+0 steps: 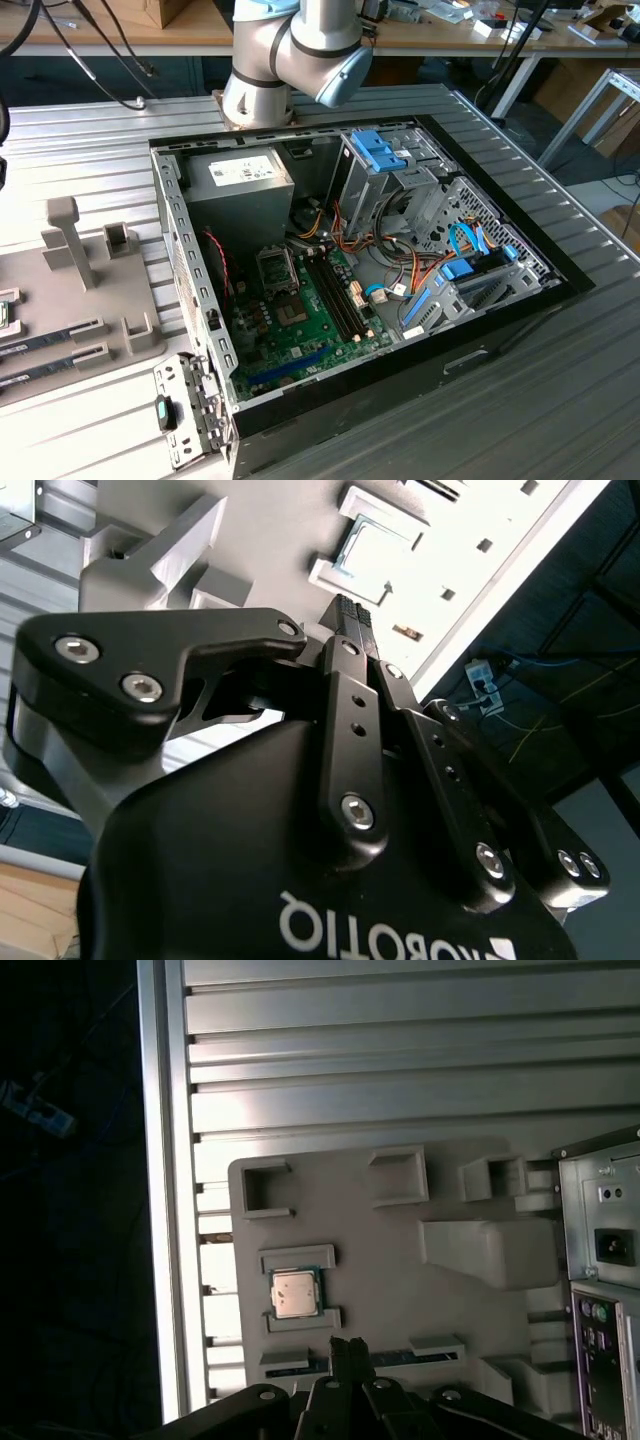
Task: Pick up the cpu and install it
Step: 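Reach for the cpu, then pick up the cpu and move it towards the insertion slot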
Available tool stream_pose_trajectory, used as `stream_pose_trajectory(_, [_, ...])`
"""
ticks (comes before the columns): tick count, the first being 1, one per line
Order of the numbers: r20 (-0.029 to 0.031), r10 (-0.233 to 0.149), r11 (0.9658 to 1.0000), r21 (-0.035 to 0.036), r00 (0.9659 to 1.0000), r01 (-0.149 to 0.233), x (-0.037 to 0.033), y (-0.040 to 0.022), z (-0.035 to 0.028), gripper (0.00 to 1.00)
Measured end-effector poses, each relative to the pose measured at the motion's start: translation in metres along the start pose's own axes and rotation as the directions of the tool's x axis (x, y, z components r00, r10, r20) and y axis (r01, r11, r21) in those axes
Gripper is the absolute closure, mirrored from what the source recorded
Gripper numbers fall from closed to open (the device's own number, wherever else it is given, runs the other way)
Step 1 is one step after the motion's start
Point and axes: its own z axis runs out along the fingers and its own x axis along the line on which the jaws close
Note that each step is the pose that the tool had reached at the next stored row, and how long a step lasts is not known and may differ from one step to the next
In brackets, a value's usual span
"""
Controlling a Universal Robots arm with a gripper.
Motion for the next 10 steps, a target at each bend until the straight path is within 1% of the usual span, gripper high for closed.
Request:
stream_pose_trajectory(3, [0.0000, 0.000, 1.0000, 0.0000, 1.0000, 0.000, 0.0009, -0.0002, 0.0035, 0.89])
stream_pose_trajectory(10, [0.0000, 0.000, 1.0000, 0.0001, 1.0000, 0.000, 0.0010, -0.0003, 0.0053, 0.89])
